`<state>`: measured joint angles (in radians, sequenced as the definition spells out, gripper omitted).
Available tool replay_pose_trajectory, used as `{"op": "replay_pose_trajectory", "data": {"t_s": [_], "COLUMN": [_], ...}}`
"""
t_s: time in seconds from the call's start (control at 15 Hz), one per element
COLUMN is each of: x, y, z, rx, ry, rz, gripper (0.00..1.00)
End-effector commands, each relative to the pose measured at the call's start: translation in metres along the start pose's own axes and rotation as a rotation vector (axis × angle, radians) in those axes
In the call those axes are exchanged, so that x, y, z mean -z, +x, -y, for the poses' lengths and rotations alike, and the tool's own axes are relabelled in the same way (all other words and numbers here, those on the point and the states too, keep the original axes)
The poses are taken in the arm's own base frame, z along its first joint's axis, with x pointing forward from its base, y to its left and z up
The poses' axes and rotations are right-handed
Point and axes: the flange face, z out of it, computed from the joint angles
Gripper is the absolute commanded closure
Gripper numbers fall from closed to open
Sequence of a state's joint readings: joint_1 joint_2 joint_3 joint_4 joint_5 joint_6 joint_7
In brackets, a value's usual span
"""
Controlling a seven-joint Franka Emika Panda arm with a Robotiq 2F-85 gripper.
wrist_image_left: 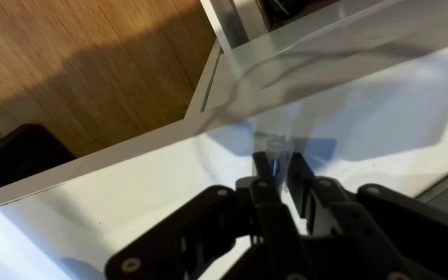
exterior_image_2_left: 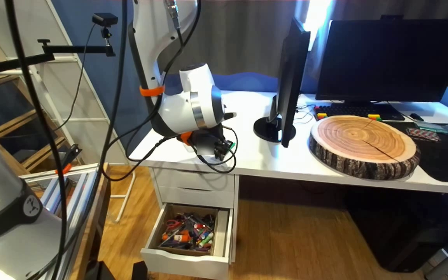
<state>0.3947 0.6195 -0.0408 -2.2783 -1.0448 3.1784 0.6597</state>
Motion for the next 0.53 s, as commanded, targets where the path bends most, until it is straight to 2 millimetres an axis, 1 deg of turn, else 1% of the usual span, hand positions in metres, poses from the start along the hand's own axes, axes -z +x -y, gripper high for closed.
{"op": "replay_pose_trajectory", "data": {"t_s": [0.0, 0.2, 0.27, 0.4, 0.47], "x": [0.034, 0.071, 0.083, 0.101, 0.107], "y": [0.006, 0.012, 0.012, 0.009, 0.003], "z": [-0.014, -0.023, -0.022, -0.017, -0.009], "rx": [-0.009, -0.007, 0.002, 0.029, 0.052], "ry": [-0.040, -0.083, -0.096, -0.113, -0.118], "rz": [-0.037, -0.067, -0.066, -0.049, -0.013], "gripper": [0.96, 0.96, 0.96, 0.96, 0.96]}}
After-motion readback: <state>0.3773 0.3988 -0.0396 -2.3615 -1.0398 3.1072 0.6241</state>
